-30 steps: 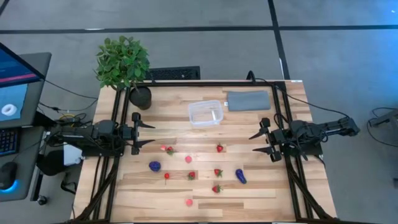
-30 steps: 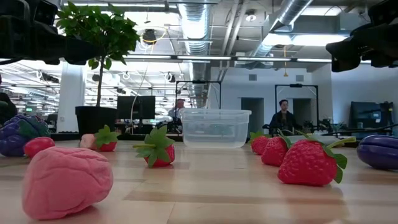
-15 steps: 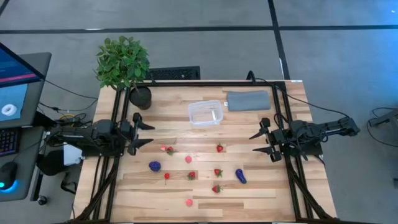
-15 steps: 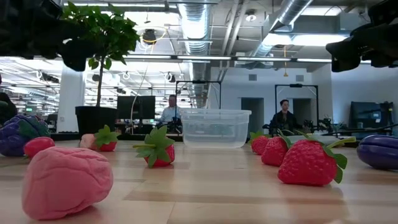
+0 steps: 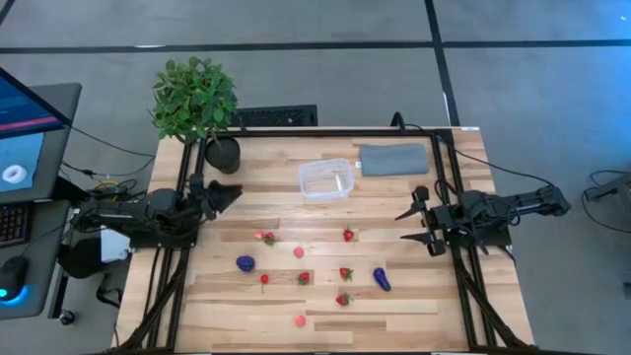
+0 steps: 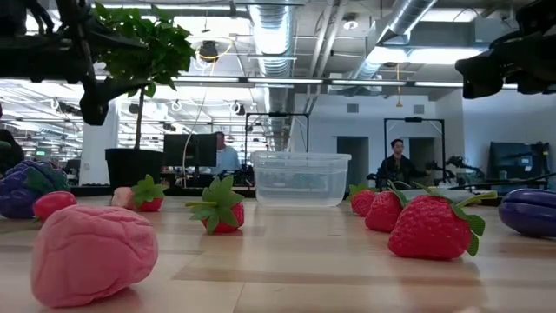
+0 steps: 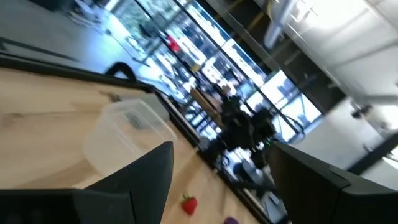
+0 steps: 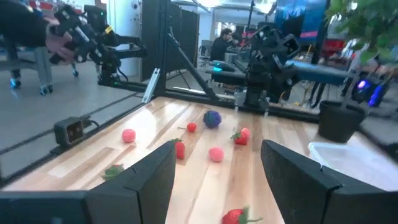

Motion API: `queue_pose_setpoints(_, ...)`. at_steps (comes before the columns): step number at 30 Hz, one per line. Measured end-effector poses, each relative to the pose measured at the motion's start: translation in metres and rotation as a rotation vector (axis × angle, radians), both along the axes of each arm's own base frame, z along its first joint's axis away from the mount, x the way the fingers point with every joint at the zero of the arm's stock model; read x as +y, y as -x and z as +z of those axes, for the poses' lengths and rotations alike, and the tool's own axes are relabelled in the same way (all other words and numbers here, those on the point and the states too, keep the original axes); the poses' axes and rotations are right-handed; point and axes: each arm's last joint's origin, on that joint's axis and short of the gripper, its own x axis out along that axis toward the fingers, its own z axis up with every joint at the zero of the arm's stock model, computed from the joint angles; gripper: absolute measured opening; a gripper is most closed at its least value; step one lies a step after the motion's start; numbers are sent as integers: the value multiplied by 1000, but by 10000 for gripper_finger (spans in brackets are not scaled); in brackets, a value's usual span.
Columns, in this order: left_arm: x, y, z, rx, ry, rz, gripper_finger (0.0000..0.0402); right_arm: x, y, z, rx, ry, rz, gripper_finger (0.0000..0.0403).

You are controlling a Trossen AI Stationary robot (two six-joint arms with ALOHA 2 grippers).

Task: Pick and placing Produce into tupperware
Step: Put the strawberry into the container

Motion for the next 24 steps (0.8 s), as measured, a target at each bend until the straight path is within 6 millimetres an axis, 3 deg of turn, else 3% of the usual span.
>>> queue_pose_setpoints(3, 0, 0, 0, -1, 3, 12, 250, 0, 0, 8, -70, -50, 0, 260)
queue_pose_setpoints(8, 1, 0, -1, 0, 32, 39, 249, -1, 4, 29, -197, -437, 48, 260)
queue_pose_setpoints(14, 2, 1, -3, 41, -22, 80, 249, -6, 13, 50, -383, -689, 95, 260)
queue_pose_setpoints(19, 1, 0, -3, 38, -16, 55, 250, -7, 21, 61, -488, -797, 162, 260)
queue_pose_setpoints(24, 1, 0, -6, 78, -33, 57, 249, -12, 20, 61, -536, -825, 19, 260)
